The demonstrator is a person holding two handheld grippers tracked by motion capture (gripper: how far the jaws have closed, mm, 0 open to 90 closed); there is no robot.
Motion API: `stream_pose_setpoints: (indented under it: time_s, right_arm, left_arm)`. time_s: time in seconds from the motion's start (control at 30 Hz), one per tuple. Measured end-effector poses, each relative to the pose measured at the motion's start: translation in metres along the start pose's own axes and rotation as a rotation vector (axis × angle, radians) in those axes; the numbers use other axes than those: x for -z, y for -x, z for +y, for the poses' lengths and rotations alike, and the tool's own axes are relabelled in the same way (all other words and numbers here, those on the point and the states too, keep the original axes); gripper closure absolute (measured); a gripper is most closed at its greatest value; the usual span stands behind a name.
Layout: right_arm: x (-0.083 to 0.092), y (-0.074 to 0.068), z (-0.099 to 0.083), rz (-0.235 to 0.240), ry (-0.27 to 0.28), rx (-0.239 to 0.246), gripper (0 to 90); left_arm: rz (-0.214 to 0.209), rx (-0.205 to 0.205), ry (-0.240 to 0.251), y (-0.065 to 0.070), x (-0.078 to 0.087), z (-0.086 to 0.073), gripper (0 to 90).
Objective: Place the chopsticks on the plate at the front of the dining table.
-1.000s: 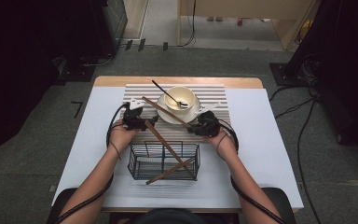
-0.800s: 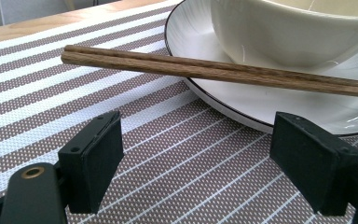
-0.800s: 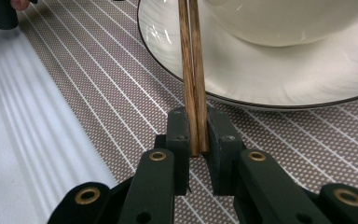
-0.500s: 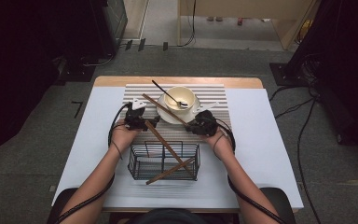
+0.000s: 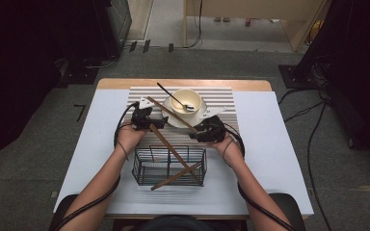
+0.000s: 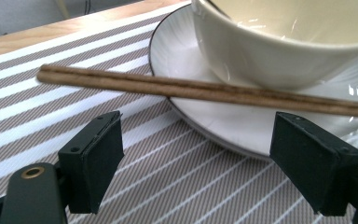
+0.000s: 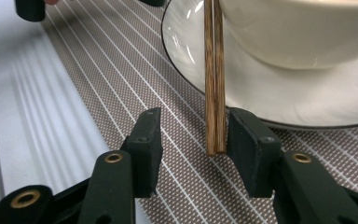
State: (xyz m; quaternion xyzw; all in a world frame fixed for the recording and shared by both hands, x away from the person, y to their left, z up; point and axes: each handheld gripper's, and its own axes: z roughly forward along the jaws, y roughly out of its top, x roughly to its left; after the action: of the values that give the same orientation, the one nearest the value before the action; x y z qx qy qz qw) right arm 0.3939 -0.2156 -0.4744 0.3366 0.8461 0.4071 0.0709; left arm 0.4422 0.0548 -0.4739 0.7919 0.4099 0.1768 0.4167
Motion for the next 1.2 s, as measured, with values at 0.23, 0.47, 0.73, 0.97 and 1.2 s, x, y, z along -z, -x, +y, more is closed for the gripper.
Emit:
stream_pose_setpoints:
  time_s: [0.23,0.47,0.73,0.97,1.2]
  right_arm:
    - [0.001,-0.004,0.002,0.005,0.028,0.026,53.2]
    - [-0.001,-0.009,0.003,0.004,0.027,0.053,51.1]
    - [-0.004,-0.014,0.005,0.017,0.040,0.063,49.4]
    - [-0.009,-0.019,0.006,0.035,0.033,0.086,47.0]
    - [-0.013,-0.024,0.006,0.044,0.034,0.109,42.9]
  left_arm:
    - [-0.008,-0.024,0.010,0.007,-0.006,0.004,17.8]
    - [-0.012,-0.023,0.007,0.008,-0.009,0.002,17.8]
    - [-0.014,-0.017,0.013,0.009,-0.011,0.000,17.8]
    - [-0.014,-0.003,0.019,0.009,-0.012,-0.003,17.8]
    - [-0.014,-0.004,0.012,0.008,-0.013,-0.005,17.8]
